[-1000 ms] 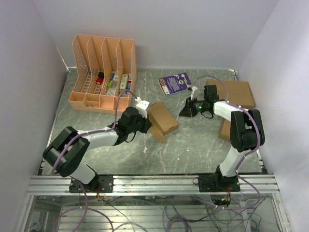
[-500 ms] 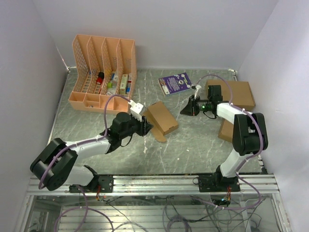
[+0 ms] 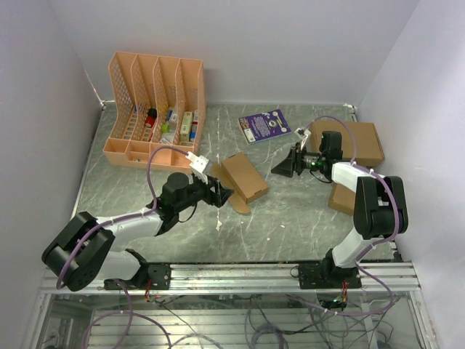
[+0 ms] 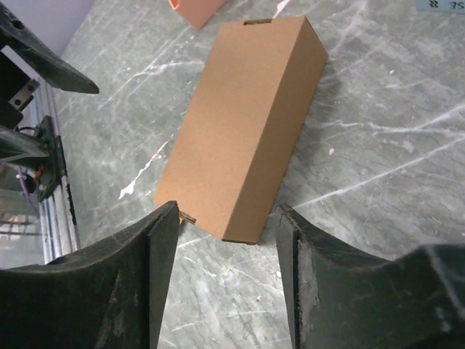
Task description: Fold the paper box
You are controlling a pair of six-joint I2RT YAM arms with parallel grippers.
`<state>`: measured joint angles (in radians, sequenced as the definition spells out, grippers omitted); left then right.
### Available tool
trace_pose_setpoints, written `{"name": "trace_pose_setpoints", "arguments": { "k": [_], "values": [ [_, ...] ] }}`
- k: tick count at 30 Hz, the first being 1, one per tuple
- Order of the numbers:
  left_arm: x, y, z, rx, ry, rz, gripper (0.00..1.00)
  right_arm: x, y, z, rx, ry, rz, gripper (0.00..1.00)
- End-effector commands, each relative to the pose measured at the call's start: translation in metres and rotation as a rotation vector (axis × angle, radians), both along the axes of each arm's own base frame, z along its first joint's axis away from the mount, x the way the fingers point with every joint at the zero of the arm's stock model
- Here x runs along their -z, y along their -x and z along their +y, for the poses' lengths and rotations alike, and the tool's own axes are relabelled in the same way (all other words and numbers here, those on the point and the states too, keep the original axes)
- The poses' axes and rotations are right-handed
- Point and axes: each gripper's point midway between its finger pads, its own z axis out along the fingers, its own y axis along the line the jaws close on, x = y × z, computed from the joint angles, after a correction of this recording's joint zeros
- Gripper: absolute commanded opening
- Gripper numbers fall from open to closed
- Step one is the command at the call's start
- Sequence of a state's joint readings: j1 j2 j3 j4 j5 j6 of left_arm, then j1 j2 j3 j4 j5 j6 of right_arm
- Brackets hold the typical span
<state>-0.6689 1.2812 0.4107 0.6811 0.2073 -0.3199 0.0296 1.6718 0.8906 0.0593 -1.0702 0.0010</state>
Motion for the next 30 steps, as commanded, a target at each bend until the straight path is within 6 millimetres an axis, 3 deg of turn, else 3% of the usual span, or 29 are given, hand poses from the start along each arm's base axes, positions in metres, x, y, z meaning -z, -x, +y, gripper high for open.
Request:
{"name": "trace_pose_setpoints", "arguments": {
  "k": [1,7,17,30],
  "values": [
    [-0.011,0.002,-0.008,0.061,0.041,-0.044,0.82,-0.015,0.003,0.003,-0.035,-0.068,-0.015,0.57],
    [-0.004,0.011,-0.011,0.145,-0.011,-0.098,0.80,-0.006,0.005,0.006,-0.067,-0.092,0.059,0.59],
    [0.003,0.054,-0.011,0.236,-0.181,-0.455,0.83,0.024,0.007,0.008,-0.046,-0.107,0.213,0.56],
    [0.028,0.054,-0.025,0.274,-0.299,-0.491,0.81,0.033,0.017,0.020,-0.090,-0.124,0.285,0.59]
  ]
}}
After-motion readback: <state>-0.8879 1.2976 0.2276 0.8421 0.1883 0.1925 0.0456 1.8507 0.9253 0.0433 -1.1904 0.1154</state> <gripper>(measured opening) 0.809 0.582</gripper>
